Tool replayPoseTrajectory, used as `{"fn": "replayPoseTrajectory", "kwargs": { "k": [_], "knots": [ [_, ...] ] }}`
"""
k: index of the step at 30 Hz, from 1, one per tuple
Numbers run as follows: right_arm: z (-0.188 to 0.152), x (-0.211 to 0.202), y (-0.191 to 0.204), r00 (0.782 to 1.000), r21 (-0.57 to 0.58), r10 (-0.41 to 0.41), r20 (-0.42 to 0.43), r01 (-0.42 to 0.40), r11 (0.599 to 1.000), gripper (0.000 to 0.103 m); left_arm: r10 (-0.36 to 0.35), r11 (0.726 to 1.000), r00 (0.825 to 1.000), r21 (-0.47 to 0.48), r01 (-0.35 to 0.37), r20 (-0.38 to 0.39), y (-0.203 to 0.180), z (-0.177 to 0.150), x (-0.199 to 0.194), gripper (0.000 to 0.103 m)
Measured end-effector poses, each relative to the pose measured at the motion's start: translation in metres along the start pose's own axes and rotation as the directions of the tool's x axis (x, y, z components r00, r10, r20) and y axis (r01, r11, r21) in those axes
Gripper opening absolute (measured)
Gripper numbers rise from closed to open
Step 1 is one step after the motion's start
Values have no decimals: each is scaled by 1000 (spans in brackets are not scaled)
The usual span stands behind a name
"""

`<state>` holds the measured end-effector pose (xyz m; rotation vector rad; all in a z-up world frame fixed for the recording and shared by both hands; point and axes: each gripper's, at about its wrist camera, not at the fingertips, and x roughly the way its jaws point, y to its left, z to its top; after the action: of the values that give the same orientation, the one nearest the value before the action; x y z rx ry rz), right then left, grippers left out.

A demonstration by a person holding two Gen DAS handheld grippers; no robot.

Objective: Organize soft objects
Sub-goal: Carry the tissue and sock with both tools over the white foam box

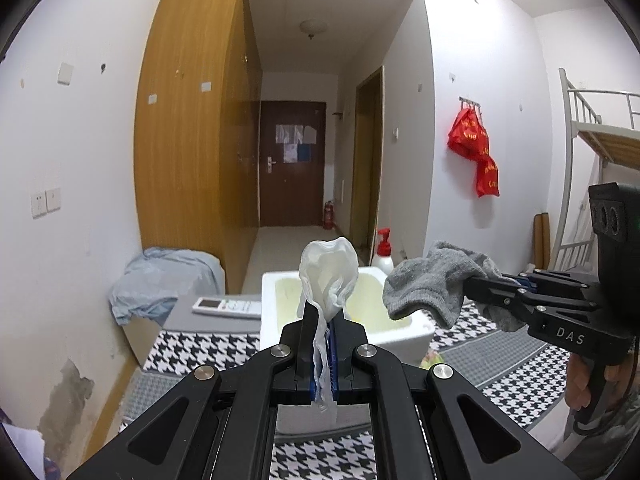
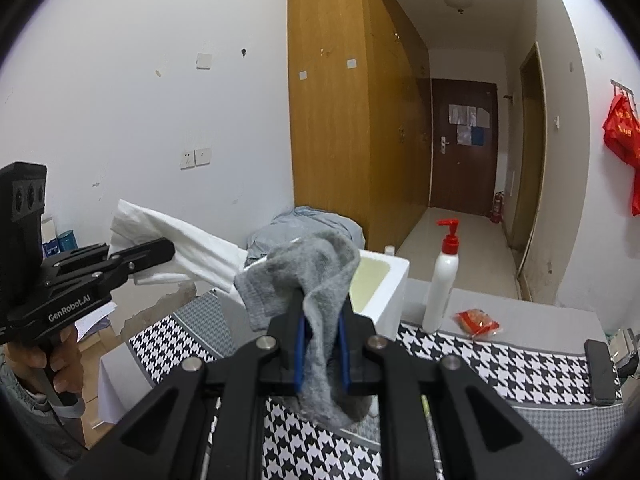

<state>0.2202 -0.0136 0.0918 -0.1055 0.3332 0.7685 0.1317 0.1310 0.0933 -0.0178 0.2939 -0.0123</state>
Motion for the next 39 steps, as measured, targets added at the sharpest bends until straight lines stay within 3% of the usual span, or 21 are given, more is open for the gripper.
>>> {"fn": "replayPoseTrajectory", "kwargs": {
  "k": [21, 39],
  "knots": [
    [10, 25, -9, 1000, 20, -12, -18, 12, 1000, 17, -27, 1000, 999, -1, 27, -17, 5, 15, 39, 4],
    [-1, 33, -30, 995, 62, -79, -52, 83, 995, 17, -112, 994, 987, -30, 109, -117, 5, 9, 102, 4]
  ]
}}
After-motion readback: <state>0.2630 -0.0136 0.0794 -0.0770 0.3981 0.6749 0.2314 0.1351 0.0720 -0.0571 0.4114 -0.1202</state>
